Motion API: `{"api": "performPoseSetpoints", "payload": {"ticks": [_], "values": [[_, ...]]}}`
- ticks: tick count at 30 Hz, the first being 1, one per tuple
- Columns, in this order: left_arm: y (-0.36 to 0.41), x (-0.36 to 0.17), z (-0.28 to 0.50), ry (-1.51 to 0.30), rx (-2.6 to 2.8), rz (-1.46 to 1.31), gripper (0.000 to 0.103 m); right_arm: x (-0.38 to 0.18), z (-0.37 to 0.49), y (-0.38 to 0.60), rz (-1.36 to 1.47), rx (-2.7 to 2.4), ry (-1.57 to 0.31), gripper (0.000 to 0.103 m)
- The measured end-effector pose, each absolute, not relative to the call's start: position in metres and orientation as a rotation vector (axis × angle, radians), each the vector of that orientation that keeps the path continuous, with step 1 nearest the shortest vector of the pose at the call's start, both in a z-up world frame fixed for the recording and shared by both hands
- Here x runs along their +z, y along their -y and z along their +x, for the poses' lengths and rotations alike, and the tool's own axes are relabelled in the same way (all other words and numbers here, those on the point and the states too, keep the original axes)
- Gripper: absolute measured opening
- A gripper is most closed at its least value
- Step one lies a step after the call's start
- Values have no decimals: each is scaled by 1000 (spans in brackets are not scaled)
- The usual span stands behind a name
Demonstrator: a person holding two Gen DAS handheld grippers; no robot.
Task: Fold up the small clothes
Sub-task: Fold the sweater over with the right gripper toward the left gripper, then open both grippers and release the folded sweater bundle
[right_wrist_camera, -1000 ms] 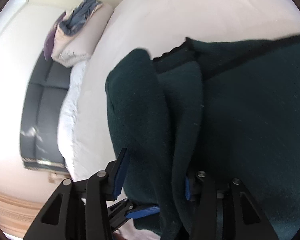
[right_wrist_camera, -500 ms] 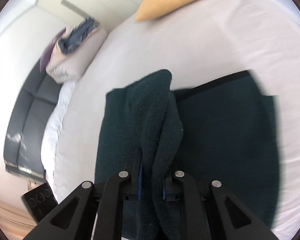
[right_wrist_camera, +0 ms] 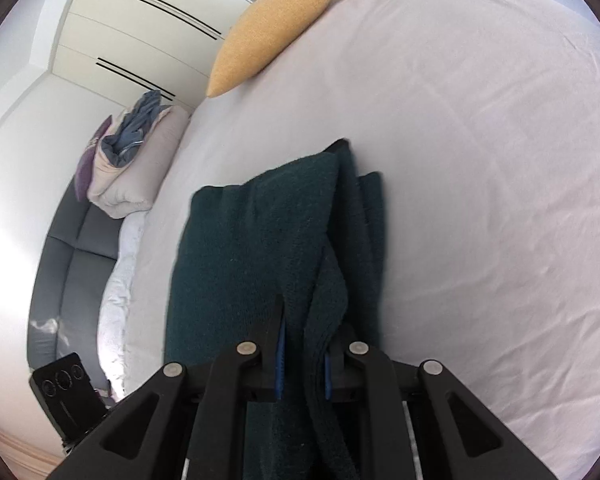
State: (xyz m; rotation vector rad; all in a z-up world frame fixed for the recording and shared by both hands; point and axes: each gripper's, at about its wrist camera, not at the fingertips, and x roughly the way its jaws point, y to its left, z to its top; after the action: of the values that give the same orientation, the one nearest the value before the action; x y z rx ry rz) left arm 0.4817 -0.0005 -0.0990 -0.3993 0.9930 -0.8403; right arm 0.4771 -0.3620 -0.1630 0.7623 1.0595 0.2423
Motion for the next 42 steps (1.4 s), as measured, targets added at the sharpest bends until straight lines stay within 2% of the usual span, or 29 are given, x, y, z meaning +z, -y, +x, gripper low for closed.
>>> {"api": "performPoseSetpoints", "payload": {"ticks": [5,10,13,16,22,26,31,37,38,39,40,42], "values": [[17,-105,474,-1012,-815,-354,79,-175,481,359,804,247,-1075,16],[30,-124,475,-1041,-808,-375,79,-145,459,366,807,155,-1036,38],[28,-125,477,-1042,-809,-378,79,-110,438,366,759,170,-943,38],[29,-128,478,-1044,-808,-379,79,-94,434,350,699,249,-965,38],[31,-129,480,-1054,-800,-379,79,-119,425,344,675,253,-1078,38],[28,-128,483,-1058,-802,-387,79,-133,421,346,683,230,-1118,33],[29,-129,484,-1058,-804,-384,79,-128,412,359,719,204,-1087,33],[29,-131,487,-1061,-806,-390,79,-139,408,350,712,222,-1149,33],[30,-131,488,-1062,-806,-385,79,-139,407,348,711,227,-1149,31],[31,-130,489,-1062,-806,-383,79,-139,406,344,703,235,-1152,19],[30,-130,489,-1062,-806,-385,79,-139,405,343,696,236,-1155,12],[28,-130,491,-1065,-805,-395,79,-136,399,341,692,229,-1139,9]]}}
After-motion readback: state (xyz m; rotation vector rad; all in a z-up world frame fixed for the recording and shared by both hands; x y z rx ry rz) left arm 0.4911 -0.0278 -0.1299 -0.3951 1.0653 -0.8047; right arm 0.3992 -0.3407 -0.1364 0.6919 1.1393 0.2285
